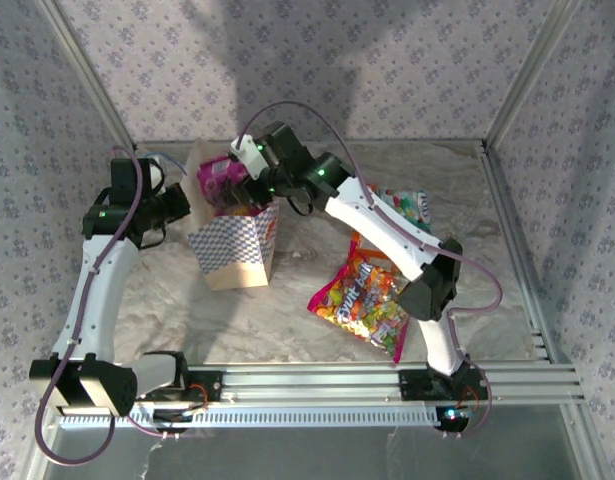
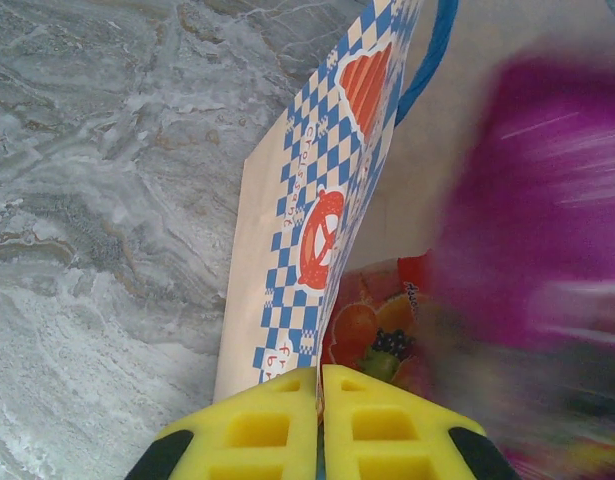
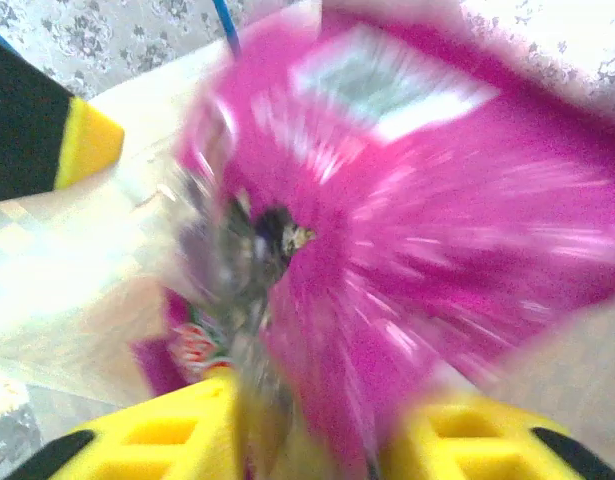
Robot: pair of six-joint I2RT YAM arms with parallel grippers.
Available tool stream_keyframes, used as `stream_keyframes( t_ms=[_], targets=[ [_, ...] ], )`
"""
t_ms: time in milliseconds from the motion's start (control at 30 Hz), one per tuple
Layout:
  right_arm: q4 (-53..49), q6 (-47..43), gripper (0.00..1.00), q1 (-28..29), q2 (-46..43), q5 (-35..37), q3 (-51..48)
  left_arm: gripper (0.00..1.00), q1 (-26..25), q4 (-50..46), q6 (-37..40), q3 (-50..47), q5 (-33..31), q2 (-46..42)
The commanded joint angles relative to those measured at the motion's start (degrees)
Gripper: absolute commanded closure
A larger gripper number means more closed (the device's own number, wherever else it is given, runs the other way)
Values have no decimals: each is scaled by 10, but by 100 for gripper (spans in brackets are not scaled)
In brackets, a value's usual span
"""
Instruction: Place the snacks into the paper bag
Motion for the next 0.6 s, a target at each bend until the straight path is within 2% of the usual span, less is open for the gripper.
stream_keyframes(
  t_ms=[0,233,400,567],
  targets=[
    [15,6,56,3,-13,5,33,93,4,-5,5,8,-2,5],
    [19,13,59,5,-37,18,26,93,5,-9,6,12,-3,5],
    [13,6,53,8,-79,30,0,93,4,-10,6,14,-3,6],
    [37,1,46,7,-161,69,-88,93,4,-9,7,13,-5,6]
  ],
)
